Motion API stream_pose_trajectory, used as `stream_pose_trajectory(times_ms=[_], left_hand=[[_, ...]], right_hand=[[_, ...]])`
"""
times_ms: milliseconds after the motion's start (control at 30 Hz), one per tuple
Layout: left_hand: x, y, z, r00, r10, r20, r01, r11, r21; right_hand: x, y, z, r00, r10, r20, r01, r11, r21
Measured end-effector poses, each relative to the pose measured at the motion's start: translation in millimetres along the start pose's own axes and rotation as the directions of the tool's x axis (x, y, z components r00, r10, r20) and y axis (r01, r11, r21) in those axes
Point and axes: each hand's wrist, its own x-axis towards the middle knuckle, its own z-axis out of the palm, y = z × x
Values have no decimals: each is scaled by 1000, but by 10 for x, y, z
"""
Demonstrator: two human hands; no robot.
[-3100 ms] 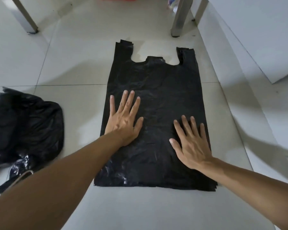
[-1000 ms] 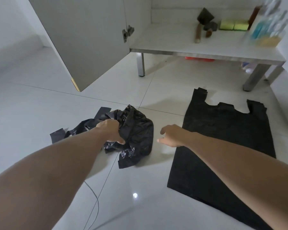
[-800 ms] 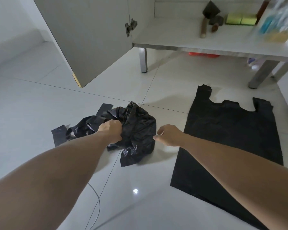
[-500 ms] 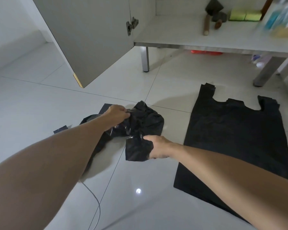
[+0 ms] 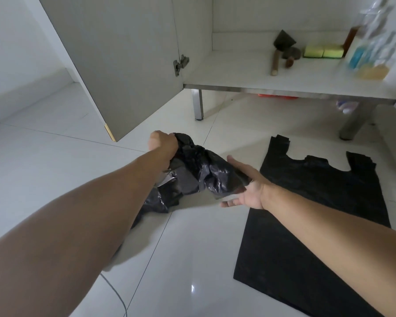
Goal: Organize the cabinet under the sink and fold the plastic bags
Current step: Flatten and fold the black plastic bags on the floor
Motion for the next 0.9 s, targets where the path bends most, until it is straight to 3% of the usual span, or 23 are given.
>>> stream_pose_trajectory(times_ms=[133, 267, 333, 433, 500, 567, 633, 700, 800, 900], left_hand=[[-7, 133, -25, 998, -66, -20, 65, 996, -55], [-25, 282, -71, 998, -24, -64, 23, 1000, -6], [-8, 329, -75, 997, -27, -72, 25, 999, -29], [26, 360, -81, 998, -33, -61, 30, 998, -57], [57, 373, -115, 997, 3, -79, -2, 1000, 14], [100, 353, -185, 991, 68, -112, -44, 979, 199], [162, 295, -255, 987, 96, -126, -49, 941, 334], [170, 270, -283, 982, 131, -134, -66, 912, 405], [-21, 496, -202, 934, 356, -38, -325, 887, 328], [-427, 937, -39, 792, 560, 245, -571, 820, -27]], right_hand=[[-129, -173, -125, 989, -94, 110, 104, 990, -91], [-193, -325, -236, 960, -280, -7, 279, 957, -79], [-219, -382, -261, 929, -367, -45, 352, 915, -199], [-226, -477, -268, 833, -502, -234, 356, 808, -469], [-256, -618, -322, 772, -523, -361, 367, 830, -420], [-313, -796, -393, 671, -584, -457, 447, 810, -380], [-381, -962, -458, 538, -696, -475, 461, 715, -525], [-430, -1082, -459, 457, -778, -430, 468, 622, -627], [-463, -1217, -403, 390, -848, -359, 508, 523, -684], [-486, -1341, -312, 377, -860, -345, 563, 508, -652]])
